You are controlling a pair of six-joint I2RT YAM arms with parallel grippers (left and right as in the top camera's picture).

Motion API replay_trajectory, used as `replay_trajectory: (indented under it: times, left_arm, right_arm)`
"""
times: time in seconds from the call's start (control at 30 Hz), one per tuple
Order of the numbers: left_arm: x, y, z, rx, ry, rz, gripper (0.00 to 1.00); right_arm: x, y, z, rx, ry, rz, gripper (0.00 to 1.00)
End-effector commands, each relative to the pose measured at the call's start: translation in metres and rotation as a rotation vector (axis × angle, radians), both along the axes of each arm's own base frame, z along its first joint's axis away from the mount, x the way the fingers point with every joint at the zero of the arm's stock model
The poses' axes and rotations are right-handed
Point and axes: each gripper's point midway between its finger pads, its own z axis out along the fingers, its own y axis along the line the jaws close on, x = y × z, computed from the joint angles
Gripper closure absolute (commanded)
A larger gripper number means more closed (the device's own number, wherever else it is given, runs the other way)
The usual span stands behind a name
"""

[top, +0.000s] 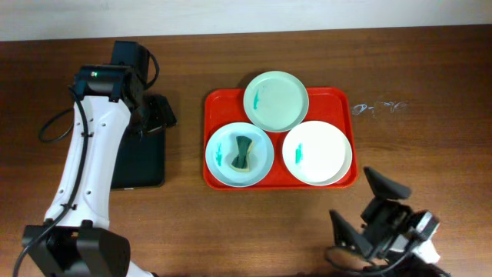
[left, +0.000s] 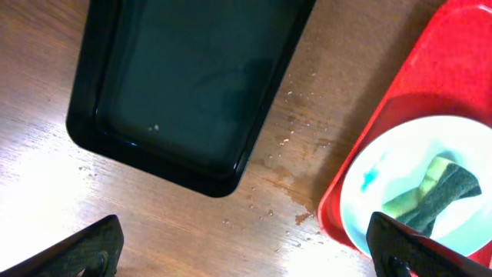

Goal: Clean dirty plates on tray and stack at the side
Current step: 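Grasp the rim of the light blue plate with the right gripper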

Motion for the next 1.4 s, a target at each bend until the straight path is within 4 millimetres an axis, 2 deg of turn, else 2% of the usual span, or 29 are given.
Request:
replay_trajectory:
  times: [0.0,0.03,0.07,0.1,0.13,0.2,0.27,0.3,0.33,0.37,0.43,0.53,0.57,0.6,0.67,0.7,0.83,1.03,1.17,1.23,1.3,1.37]
  left_arm:
    - [-0.002,-0.002,-0.005,-0.006,0.025,-0.025,0.01]
    - [-0.002,-0.002,-0.005,-0.006,0.025,-0.025,0.01]
    - [-0.002,-0.002,-0.005,-0.006,0.024,-0.025,0.01]
    - [-0.002,-0.002,-0.004,-0.006,0.024,-0.025,0.01]
    - [-0.002,-0.002,-0.004,-0.006,0.023,-0.025,0.01]
    - [-0.002,-0.002,-0.005,-0.006,0.025,-0.025,0.01]
    - [-0.002,-0.002,-0.004,-0.005,0.025,-0.029,0.00]
    - [-0.002,-0.002,-0.004,-0.006,0.025,-0.029,0.01]
    - [-0.002,-0.002,-0.004,-0.006,0.023,-0.028,0.01]
    - [-0.001,-0.002,-0.004,-0.006,0.021,-0.028,0.01]
    - [0.000,-0.002,-0.004,-0.007,0.017,-0.028,0.01]
    - [0.001,-0.002,-0.004,-0.007,0.013,-0.028,0.01]
    - [0.001,-0.002,-0.004,-0.007,0.012,-0.028,0.00]
    - [0.001,-0.002,-0.004,-0.007,0.012,-0.028,0.01]
    - [0.001,-0.002,-0.004,-0.007,0.012,-0.028,0.01]
    - [0.001,-0.002,-0.004,-0.007,0.012,-0.028,0.01]
    - [0.002,-0.003,-0.004,-0.007,0.009,-0.028,0.01]
    - [0.002,-0.012,-0.010,-0.050,0.019,-0.076,0.01]
    - [0.004,-0.042,-0.030,-0.204,0.021,-0.214,0.13]
    - [0.003,-0.047,-0.042,-0.232,0.028,-0.218,0.34]
    - [0.002,-0.057,-0.053,-0.291,0.031,-0.227,0.47]
    - [0.002,-0.074,-0.062,-0.385,0.017,-0.298,0.52]
  right_arm:
    - [-0.010,-0.013,0.064,-0.092,0.084,-0.173,0.02]
    - [0.003,-0.022,0.070,-0.186,0.236,-0.276,0.02]
    - [0.010,-0.027,0.069,-0.238,0.345,-0.314,0.02]
    - [0.023,-0.030,0.068,-0.308,0.554,-0.322,0.02]
    - [0.032,-0.022,0.074,-0.350,0.708,-0.251,0.02]
    - [0.041,-0.003,0.082,-0.383,0.871,-0.093,0.02]
    - [0.058,0.015,0.087,-0.390,0.964,0.054,0.02]
    - [0.073,0.028,0.084,-0.387,1.004,0.166,0.07]
    - [0.094,0.031,0.065,-0.384,1.094,0.204,0.28]
    - [0.115,0.029,0.038,-0.399,1.208,0.174,0.47]
    - [0.146,0.022,-0.025,-0.475,1.424,0.076,0.52]
    - [0.179,0.032,-0.122,-0.608,1.715,0.005,0.67]
    - [0.184,0.035,-0.139,-0.638,1.755,-0.003,0.67]
    - [0.192,0.042,-0.172,-0.688,1.831,-0.019,0.67]
    - [0.202,0.058,-0.223,-0.770,1.910,-0.002,0.67]
    - [0.204,0.064,-0.241,-0.790,1.940,0.007,0.67]
    - [0.210,0.082,-0.285,-0.835,1.980,0.035,0.62]
    - [0.221,0.090,-0.315,-0.851,1.919,0.011,0.56]
    - [0.220,0.096,-0.338,-0.823,1.883,0.043,0.56]
    - [0.218,0.095,-0.343,-0.821,1.884,0.046,0.59]
    - [0.216,0.094,-0.345,-0.823,1.891,0.045,0.66]
    - [0.215,0.094,-0.345,-0.823,1.892,0.046,0.73]
